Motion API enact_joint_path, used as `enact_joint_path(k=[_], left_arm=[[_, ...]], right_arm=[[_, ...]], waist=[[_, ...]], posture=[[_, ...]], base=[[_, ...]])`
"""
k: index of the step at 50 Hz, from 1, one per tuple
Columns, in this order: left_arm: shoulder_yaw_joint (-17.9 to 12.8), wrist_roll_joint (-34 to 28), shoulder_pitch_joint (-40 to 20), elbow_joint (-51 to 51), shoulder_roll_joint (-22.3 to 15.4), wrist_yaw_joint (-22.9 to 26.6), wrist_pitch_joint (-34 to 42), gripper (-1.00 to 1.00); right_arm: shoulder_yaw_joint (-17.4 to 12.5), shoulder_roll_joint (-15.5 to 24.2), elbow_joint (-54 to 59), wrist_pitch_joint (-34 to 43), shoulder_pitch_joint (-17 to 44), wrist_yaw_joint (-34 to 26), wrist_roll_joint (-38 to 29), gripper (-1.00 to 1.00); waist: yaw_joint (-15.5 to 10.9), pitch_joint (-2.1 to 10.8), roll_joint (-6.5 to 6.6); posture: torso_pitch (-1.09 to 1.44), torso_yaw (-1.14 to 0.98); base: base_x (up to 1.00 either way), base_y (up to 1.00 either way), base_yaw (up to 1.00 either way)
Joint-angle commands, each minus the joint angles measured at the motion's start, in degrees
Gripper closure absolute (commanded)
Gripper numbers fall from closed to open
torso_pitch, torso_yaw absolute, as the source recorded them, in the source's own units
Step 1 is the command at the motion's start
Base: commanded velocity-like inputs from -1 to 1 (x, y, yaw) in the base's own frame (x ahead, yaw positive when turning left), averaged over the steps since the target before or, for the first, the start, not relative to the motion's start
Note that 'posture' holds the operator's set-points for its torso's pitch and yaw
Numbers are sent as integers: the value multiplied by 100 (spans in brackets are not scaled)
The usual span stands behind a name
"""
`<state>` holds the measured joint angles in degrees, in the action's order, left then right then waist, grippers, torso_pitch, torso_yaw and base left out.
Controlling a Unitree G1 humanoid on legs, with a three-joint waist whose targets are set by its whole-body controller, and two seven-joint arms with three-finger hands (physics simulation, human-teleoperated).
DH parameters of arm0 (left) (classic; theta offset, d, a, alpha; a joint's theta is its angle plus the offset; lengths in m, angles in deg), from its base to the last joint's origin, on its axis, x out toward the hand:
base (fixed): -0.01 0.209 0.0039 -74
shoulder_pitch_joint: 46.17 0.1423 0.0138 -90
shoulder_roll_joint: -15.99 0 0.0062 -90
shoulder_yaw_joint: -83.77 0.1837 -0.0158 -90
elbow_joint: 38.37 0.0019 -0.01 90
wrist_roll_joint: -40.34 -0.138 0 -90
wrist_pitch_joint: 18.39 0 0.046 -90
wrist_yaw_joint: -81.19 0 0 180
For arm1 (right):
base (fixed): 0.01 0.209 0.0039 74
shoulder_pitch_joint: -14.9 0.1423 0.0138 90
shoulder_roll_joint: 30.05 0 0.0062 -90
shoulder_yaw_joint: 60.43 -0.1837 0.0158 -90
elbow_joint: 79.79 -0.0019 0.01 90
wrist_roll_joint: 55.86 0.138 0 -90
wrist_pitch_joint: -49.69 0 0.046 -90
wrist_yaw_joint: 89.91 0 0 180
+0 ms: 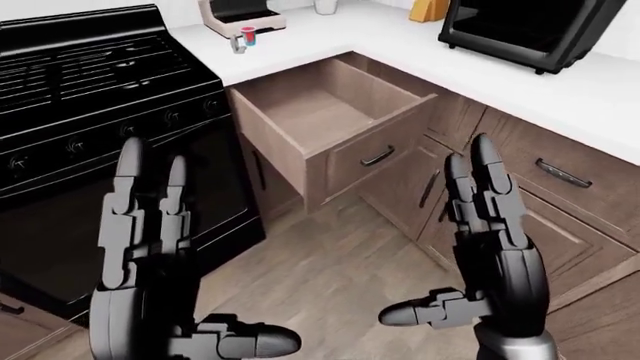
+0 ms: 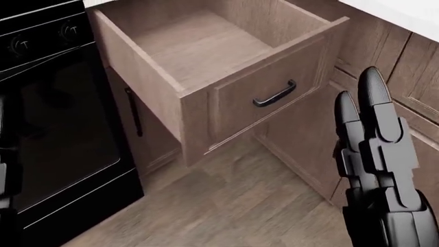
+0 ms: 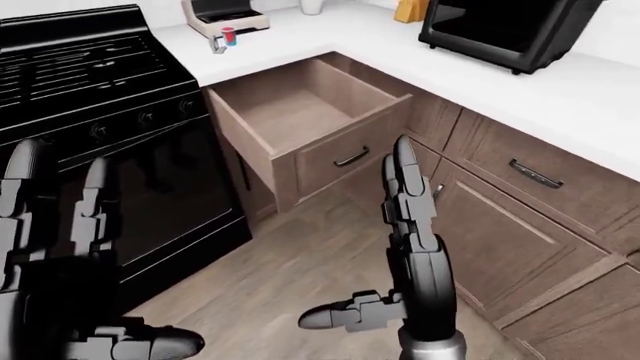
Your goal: Close the right drawer.
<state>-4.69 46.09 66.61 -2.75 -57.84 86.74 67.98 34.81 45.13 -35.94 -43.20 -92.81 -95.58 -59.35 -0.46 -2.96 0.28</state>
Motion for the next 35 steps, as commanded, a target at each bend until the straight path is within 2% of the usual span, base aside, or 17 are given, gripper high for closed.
enact_joint_path(k=[1,3,5,6,7,8,10,14,16,18,19,22,28,30,31,33,35], left_arm=[[25,11,-26,-188,8,14,-131,-100],[27,12,-25,-188,6,16,-132,-100],[29,12,-24,-184,4,20,-137,-100],[33,13,-22,-181,4,23,-141,-100],[30,16,-26,-189,3,21,-136,-100],[40,11,-29,-176,3,22,-137,-100],[49,4,-22,-179,0,20,-150,-100],[50,8,-24,-178,-5,19,-153,-100],[59,3,-17,-175,-6,19,-160,-100],[58,7,-19,-162,-8,19,-169,-100],[61,4,-14,-164,-10,21,-178,-100],[56,9,-11,-158,-12,23,-187,-100],[51,14,-14,-150,-10,26,-184,-100],[53,16,-8,-158,-9,25,-185,-100],[53,16,-9,-160,-9,23,-180,-100],[52,16,-16,-165,-9,18,-164,-100],[50,21,-18,-164,-8,17,-158,-100]], right_arm=[[-15,12,-183,-146,35,22,10,-100],[-14,12,-183,-143,38,20,10,-100],[-12,13,-185,-146,34,15,13,-100],[-15,11,-168,-153,37,18,19,-100],[-2,16,-167,-157,36,11,7,-100],[-17,15,-161,-151,42,13,19,-100],[-17,14,-160,-156,40,12,11,-100],[-19,14,-145,-159,44,10,13,-100],[-7,14,-149,-166,35,8,1,-100],[-9,14,-135,-172,38,10,4,-100],[-5,14,-136,-173,37,10,-1,-100],[3,14,-134,-175,37,14,-8,-100],[3,21,-140,-163,36,18,-20,-100],[15,21,-145,-159,30,16,-27,-100],[10,22,-145,-151,33,16,-22,-100],[14,21,-147,-152,34,14,-21,-100],[10,24,-139,-154,33,10,-16,-100]], waist=[[6,26,16],[2,38,-164],[39,155,-523],[111,63,-226],[73,50,-310],[96,67,-295],[82,94,-216],[46,-20,-12],[47,-20,152],[33,78,489],[-33,32,302],[-20,18,282],[8,28,-22],[11,46,-232],[30,110,-414],[99,52,-282],[93,36,-265]], posture=[[0,0],[0,0],[0,0],[0,0],[0,0],[0,0],[0,0],[0,0],[0,0],[0,0],[0,0],[0,0],[0,0],[0,0],[0,0],[0,0],[0,0]], base=[[0,0,-9],[0,0,-9],[0,0,-9],[0,0,-9],[-2,0,-9],[-2,0,-9],[-3,0,-9],[-2,0,-9],[-3,0,-9],[-2,0,-9],[-3,0,-9],[-2,0,-9],[-2,0,-8],[-2,0,-9],[-2,0,-9],[-2,0,-9],[-2,0,-9]])
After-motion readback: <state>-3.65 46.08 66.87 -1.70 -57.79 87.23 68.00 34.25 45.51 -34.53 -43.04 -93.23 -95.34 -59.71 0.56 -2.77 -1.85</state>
